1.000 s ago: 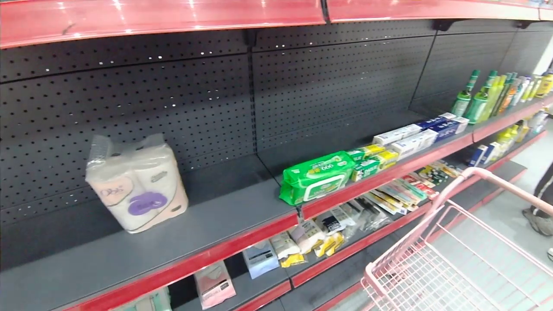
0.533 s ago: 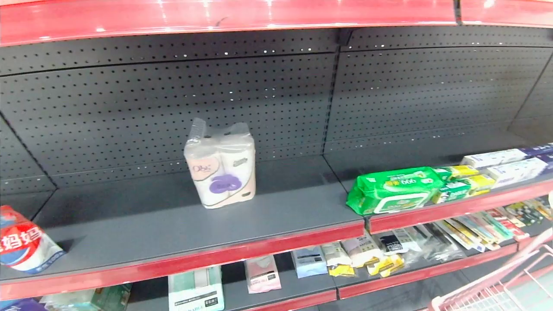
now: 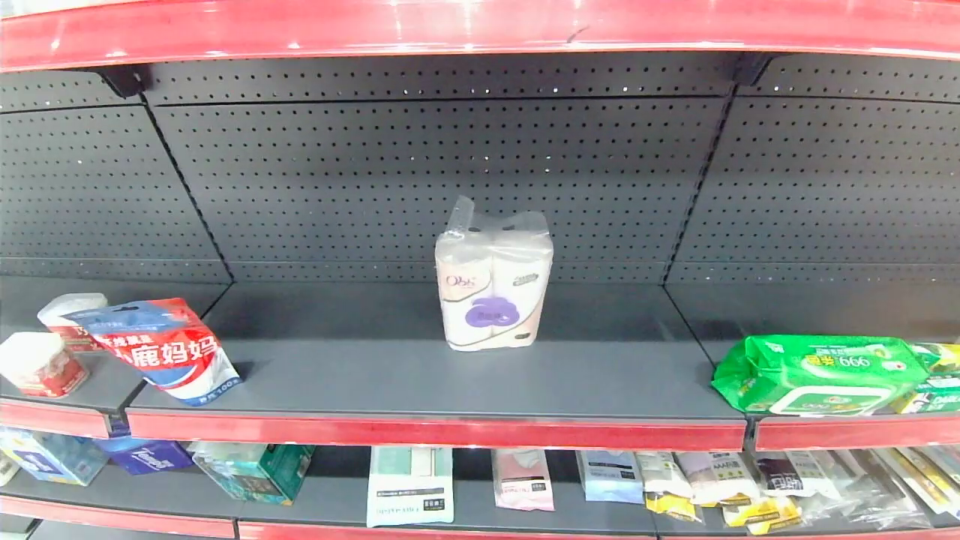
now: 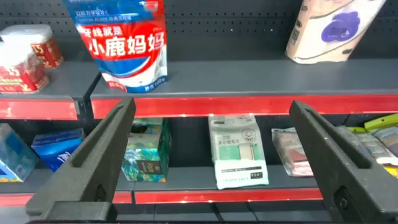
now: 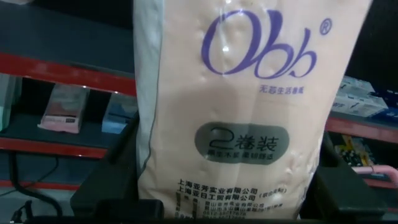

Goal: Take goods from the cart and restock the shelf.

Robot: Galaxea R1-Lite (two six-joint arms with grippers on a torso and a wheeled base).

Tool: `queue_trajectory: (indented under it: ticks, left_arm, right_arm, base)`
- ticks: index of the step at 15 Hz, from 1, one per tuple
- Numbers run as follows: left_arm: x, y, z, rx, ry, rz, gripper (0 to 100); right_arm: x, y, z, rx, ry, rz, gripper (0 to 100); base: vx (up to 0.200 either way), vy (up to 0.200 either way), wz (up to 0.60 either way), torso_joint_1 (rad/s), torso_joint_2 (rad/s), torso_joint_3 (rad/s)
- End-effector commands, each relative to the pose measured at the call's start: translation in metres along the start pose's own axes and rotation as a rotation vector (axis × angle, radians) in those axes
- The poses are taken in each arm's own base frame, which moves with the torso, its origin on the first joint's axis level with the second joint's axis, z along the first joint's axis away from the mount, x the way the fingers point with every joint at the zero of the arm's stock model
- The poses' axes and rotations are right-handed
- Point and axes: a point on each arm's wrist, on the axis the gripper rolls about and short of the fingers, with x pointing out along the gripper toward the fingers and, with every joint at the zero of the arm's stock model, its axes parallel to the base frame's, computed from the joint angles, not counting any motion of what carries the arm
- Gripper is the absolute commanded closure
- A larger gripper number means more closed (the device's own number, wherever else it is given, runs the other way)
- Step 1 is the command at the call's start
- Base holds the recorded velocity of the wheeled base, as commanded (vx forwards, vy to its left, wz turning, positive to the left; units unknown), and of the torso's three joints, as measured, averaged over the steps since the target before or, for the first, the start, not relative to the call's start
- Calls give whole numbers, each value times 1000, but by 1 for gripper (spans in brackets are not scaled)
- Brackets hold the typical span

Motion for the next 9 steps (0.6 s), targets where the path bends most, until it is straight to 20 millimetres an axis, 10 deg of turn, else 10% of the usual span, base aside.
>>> queue_trajectory:
  ticks: [1, 7, 9]
  left_arm:
    - [0, 0, 0, 1, 0, -1, 0]
    - [-1, -1, 6, 48, -16, -28, 0]
    - [26, 1, 90, -6, 71, -8, 0]
  right_arm:
    - [-9, 0, -4, 12, -48, -11, 100]
    - [-25, 4, -30, 35, -142, -42, 100]
    - [-28, 4, -33, 41, -163, -46, 100]
  base:
    - [0, 0, 0, 0, 0, 0]
    - [0, 0, 0, 0, 0, 0]
    - [0, 0, 0, 0, 0, 0]
